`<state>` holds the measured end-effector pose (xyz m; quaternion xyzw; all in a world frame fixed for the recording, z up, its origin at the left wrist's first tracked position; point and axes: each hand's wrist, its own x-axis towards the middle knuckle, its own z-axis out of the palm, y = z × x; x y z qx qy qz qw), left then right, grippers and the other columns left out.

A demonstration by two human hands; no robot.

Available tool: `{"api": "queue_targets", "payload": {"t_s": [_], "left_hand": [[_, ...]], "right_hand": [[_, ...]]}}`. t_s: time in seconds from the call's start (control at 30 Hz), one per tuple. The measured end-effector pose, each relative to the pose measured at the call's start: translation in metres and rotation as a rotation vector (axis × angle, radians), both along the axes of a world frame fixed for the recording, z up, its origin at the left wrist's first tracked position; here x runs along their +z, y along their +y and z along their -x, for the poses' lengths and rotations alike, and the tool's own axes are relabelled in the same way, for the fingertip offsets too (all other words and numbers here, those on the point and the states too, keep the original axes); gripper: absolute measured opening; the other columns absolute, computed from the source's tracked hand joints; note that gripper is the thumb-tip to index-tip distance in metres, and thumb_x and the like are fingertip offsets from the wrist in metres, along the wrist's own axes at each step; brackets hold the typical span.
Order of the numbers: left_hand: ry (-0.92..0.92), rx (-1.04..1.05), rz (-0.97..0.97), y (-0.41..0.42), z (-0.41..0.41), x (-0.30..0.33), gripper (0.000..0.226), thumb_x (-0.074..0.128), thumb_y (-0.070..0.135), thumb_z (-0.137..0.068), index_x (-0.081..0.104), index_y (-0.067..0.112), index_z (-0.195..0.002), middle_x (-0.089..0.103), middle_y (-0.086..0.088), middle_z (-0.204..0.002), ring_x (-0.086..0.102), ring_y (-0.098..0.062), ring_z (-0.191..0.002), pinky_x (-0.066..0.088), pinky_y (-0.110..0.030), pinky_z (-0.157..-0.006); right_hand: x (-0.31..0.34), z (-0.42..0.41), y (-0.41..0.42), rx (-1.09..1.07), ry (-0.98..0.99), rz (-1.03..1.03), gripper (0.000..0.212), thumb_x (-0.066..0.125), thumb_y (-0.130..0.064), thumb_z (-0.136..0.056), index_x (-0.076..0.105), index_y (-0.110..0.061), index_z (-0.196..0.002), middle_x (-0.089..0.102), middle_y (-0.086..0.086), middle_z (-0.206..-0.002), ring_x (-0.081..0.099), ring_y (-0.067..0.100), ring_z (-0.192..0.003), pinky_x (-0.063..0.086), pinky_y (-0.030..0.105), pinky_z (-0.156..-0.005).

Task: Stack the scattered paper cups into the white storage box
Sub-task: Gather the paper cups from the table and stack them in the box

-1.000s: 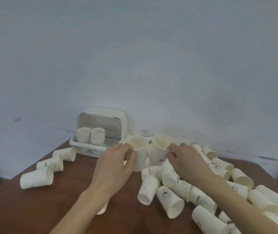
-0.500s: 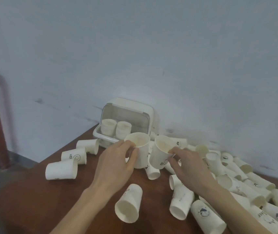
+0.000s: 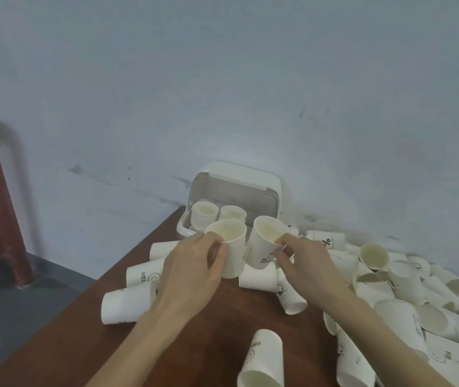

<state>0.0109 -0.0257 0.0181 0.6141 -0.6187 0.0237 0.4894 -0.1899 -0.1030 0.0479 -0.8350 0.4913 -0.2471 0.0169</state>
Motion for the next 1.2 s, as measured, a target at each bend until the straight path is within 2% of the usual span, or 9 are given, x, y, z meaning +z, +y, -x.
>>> {"api": "queue_targets", "payload": {"t_s": [0.13,0.33,0.47,0.63,0.8,0.87,1.1,1.2], "left_hand": [[0.014,0.022,0.031,-0.015,-0.021,0.005,0.007,0.058,0.029,-0.093,0.061,0.026,-0.087,0.051,0.012,-0.070,0.051,-0.013,-0.065,0.047,-0.035,-0.059],[0.065,0.069,0.050,-0.043,-0.048,0.001,0.008,0.056,0.030,-0.093,0.063,0.027,-0.093,0.054,0.013,-0.075,0.053,-0.016,-0.068,0.049,-0.037,-0.064],[0.077,0.092,0.078,-0.066,-0.051,0.004,0.011,0.054,0.028,-0.095,0.063,0.024,-0.097,0.059,0.010,-0.083,0.055,-0.018,-0.073,0.049,-0.036,-0.068],[0.072,0.179,0.140,-0.102,-0.050,0.019,0.013,0.055,0.024,-0.095,0.065,0.015,-0.097,0.062,0.000,-0.083,0.056,-0.025,-0.073,0.048,-0.037,-0.065],[0.065,0.218,0.091,-0.129,-0.056,0.024,0.019,0.046,0.026,-0.099,0.061,0.015,-0.102,0.061,-0.002,-0.090,0.055,-0.026,-0.079,0.042,-0.034,-0.066],[0.068,0.233,0.070,-0.137,-0.058,0.021,0.020,0.044,0.027,-0.099,0.060,0.016,-0.104,0.060,-0.003,-0.091,0.055,-0.028,-0.081,0.042,-0.036,-0.066],[0.103,0.263,0.069,-0.148,-0.067,0.006,0.020,0.045,0.023,-0.099,0.060,0.012,-0.105,0.060,-0.007,-0.094,0.056,-0.032,-0.082,0.040,-0.036,-0.066],[0.068,0.254,0.087,-0.152,-0.073,0.010,0.019,0.045,0.021,-0.100,0.060,0.010,-0.106,0.060,-0.009,-0.096,0.055,-0.031,-0.083,0.037,-0.035,-0.068]], "right_hand": [[0.003,-0.028,-0.027,-0.027,-0.037,0.003,0.018,0.047,-0.025,-0.093,0.064,-0.023,-0.100,0.069,0.001,-0.087,0.058,0.022,-0.079,0.047,0.036,-0.072],[0.007,-0.073,-0.070,-0.129,-0.068,0.100,0.023,0.041,-0.021,-0.096,0.063,-0.013,-0.098,0.062,0.006,-0.077,0.056,0.026,-0.074,0.047,0.040,-0.066],[0.006,-0.094,-0.093,-0.150,0.007,0.147,0.025,0.036,-0.019,-0.098,0.058,-0.009,-0.102,0.058,0.005,-0.084,0.051,0.026,-0.082,0.044,0.039,-0.067],[-0.005,-0.108,-0.117,-0.125,0.148,0.153,0.020,0.037,-0.017,-0.098,0.056,-0.012,-0.104,0.064,0.005,-0.093,0.050,0.025,-0.092,0.044,0.039,-0.068],[-0.022,-0.112,-0.126,-0.134,0.303,0.148,0.008,0.041,-0.010,-0.095,0.048,-0.014,-0.094,0.060,0.004,-0.088,0.043,0.023,-0.082,0.032,0.034,-0.058],[-0.027,-0.112,-0.125,-0.137,0.333,0.145,0.011,0.042,-0.004,-0.090,0.045,-0.014,-0.094,0.057,0.003,-0.087,0.037,0.021,-0.080,0.030,0.033,-0.058],[-0.038,-0.108,-0.132,-0.103,0.340,0.130,0.004,0.043,-0.010,-0.094,0.045,-0.014,-0.096,0.057,0.003,-0.089,0.047,0.025,-0.087,0.034,0.035,-0.061],[-0.042,-0.107,-0.141,-0.085,0.326,0.093,0.004,0.043,-0.009,-0.093,0.045,-0.013,-0.094,0.057,0.005,-0.087,0.048,0.027,-0.085,0.043,0.040,-0.063]]}}
